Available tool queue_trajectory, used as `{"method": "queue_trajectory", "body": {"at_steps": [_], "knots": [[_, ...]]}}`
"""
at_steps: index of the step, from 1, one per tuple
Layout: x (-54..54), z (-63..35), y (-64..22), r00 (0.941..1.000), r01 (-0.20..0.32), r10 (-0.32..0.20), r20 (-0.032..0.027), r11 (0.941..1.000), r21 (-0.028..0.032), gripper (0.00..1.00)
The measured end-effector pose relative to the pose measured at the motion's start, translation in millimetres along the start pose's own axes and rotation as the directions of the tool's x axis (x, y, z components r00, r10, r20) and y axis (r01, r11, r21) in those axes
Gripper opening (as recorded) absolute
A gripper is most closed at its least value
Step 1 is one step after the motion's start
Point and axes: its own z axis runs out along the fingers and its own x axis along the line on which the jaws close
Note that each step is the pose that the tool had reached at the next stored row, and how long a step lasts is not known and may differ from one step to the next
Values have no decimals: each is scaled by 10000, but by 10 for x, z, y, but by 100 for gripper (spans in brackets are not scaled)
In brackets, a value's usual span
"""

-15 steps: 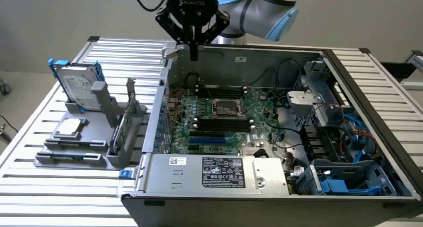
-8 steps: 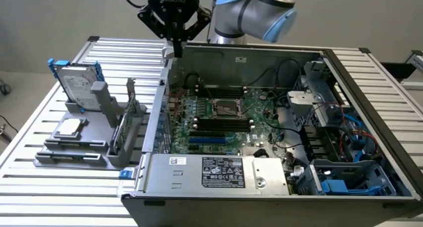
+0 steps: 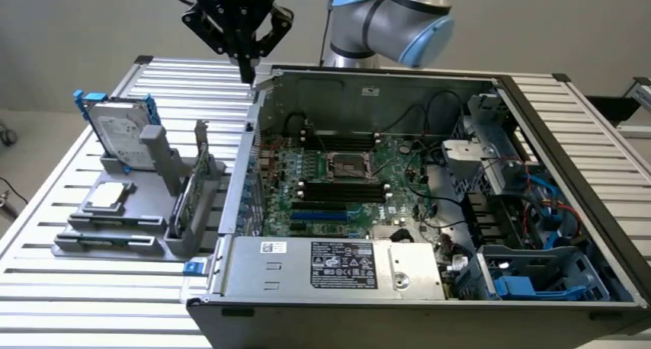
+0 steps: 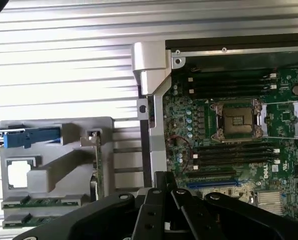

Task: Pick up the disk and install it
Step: 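Reach for the disk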

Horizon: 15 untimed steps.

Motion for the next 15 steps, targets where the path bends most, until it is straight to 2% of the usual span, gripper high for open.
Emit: {"method": "queue_trajectory", "body": {"at_steps": [6,10,15], "knots": [[280,12,92,10000,0,0,3,10000,9,11],[470,17,189,10000,2,-2,1,10000,37,11],[690,22,311,10000,2,-2,4,10000,45,11]]}}
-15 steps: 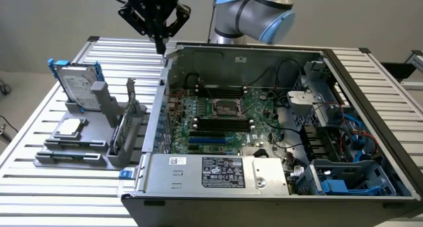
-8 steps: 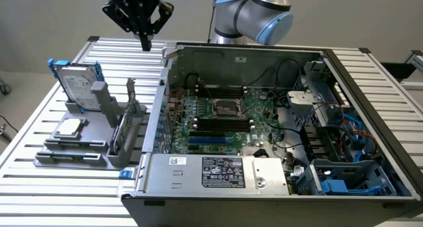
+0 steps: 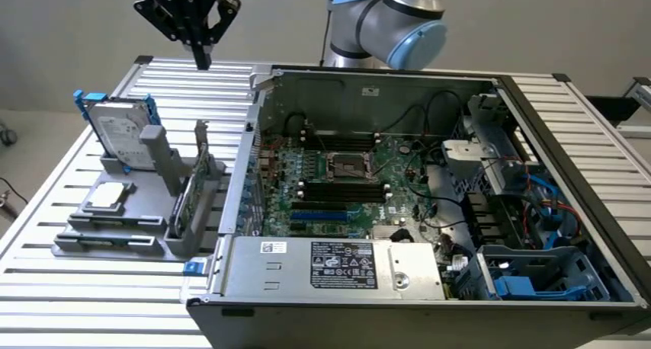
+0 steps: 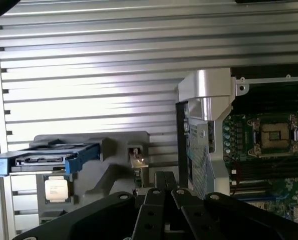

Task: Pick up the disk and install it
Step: 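Reach for the disk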

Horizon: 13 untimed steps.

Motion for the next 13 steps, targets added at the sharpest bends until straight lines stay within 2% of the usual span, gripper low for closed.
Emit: {"method": "queue_trajectory", "body": {"at_steps": [6,13], "knots": [[279,2,109,10000,0,0,-4,10000,17,11],[603,15,166,10000,-2,2,-8,10000,18,11]]}}
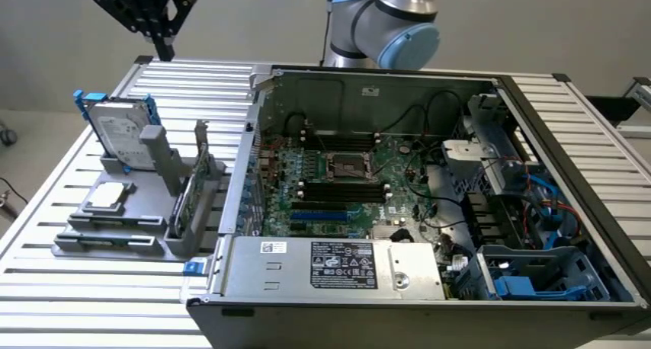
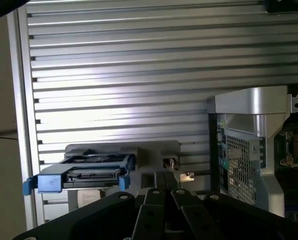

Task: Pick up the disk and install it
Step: 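Reach for the disk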

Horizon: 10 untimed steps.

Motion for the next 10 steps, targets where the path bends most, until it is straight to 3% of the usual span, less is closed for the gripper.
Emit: {"method": "queue_trajectory", "body": {"at_steps": [10], "knots": [[457,48,2,10000,1,-1,0,10000,0,11]]}}
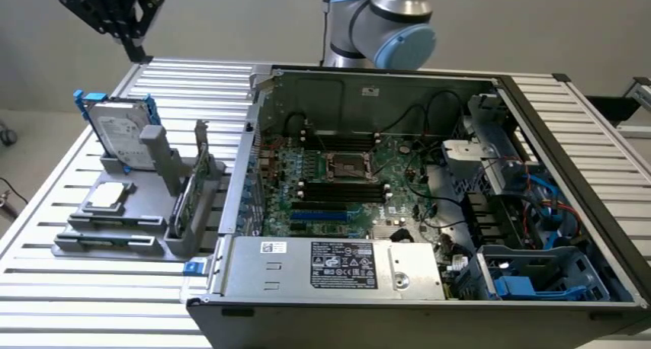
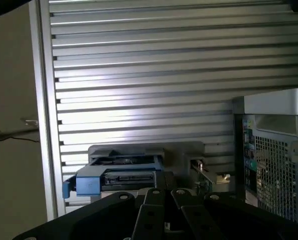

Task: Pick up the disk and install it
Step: 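Reach for the disk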

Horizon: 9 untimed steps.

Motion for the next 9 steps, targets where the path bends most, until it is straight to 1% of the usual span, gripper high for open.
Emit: {"method": "queue_trajectory", "body": {"at_steps": [9], "knots": [[412,33,-11,10000,-1,1,-14,10000,1,11]]}}
